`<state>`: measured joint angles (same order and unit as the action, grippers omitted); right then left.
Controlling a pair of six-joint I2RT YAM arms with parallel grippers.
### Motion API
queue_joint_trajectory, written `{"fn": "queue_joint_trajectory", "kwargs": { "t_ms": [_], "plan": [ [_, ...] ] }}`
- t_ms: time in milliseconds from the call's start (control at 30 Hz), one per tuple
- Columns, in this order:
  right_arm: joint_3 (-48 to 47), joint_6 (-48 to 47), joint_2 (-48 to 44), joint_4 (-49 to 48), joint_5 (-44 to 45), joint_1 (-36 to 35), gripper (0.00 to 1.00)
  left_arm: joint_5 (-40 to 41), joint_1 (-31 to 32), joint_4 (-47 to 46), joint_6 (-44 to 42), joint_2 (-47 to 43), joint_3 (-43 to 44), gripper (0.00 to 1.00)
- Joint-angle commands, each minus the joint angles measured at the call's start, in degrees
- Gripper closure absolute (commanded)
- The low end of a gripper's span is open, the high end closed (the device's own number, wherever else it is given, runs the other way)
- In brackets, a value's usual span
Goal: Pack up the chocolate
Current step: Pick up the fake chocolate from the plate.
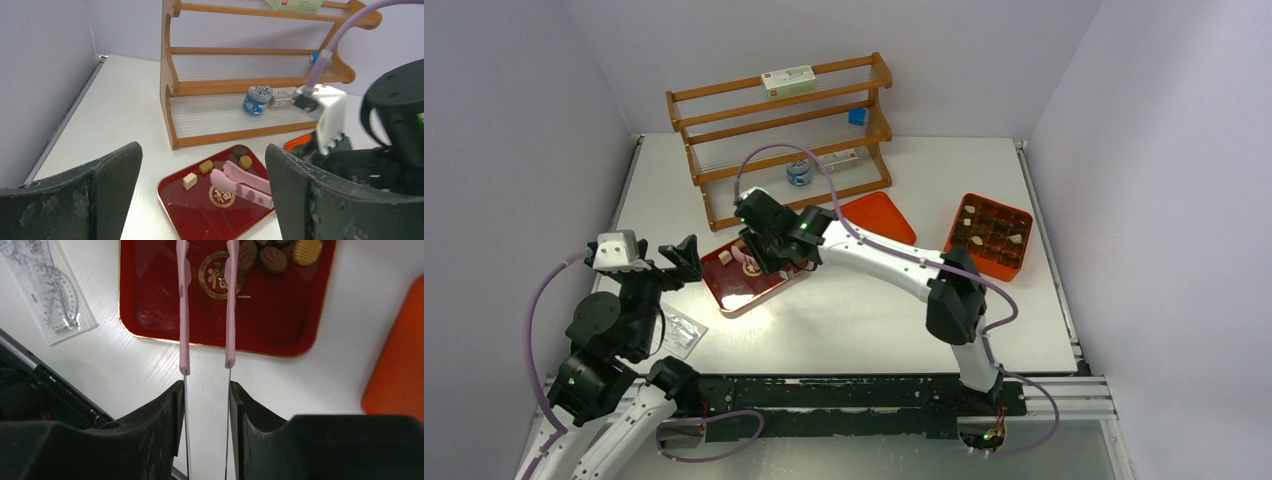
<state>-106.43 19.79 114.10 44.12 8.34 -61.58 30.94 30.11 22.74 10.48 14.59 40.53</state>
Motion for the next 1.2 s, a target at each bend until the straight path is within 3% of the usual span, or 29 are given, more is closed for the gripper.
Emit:
{"fn": "queue_joint_trajectory", "kwargs": {
  "t_ms": [0,1167],
  "plan": [
    [-5.23,-3.29,3.63,-1.74,0.73,-0.61,0.6,1.75,-0.31,0.19,-0.19,-0.85,1.19,0.02],
    [-15.1,-8.01,15.18,-2.51,-0.12,-2.02,0.6,1.33,-0.31,0.52,-0.3,-1.67,1.4,0.02]
  ]
}}
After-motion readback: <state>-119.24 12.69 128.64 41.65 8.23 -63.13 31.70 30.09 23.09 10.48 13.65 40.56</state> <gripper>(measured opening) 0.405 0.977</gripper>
